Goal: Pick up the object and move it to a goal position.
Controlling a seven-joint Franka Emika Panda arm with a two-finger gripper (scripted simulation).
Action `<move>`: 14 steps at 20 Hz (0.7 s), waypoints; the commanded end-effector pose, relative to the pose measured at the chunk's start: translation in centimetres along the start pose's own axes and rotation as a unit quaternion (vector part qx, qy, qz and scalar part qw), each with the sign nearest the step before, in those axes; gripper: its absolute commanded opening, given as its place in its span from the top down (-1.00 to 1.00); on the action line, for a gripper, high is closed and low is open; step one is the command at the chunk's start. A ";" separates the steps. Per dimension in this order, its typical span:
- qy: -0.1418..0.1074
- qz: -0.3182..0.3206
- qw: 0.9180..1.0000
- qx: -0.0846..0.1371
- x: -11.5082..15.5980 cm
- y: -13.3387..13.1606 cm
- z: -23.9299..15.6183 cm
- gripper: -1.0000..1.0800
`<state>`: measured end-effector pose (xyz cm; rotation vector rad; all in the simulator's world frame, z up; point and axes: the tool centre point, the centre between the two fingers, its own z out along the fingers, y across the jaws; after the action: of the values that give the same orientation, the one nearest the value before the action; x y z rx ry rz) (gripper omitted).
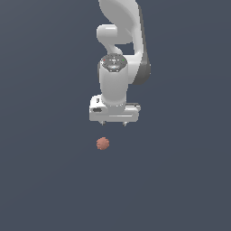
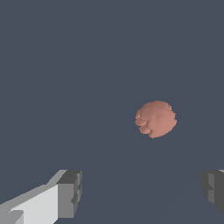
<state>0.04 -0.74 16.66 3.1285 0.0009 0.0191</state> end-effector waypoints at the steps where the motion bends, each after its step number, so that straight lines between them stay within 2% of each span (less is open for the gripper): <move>1: 0.000 0.000 1.000 0.000 0.0 0.0 0.0 -0.92; 10: 0.026 0.018 0.999 -0.006 1.4 1.2 -2.2 -0.92; 14: 0.025 0.018 0.999 -0.006 1.4 1.2 -2.2 -0.92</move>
<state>1.40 -1.92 18.92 3.1153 -0.0547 0.0991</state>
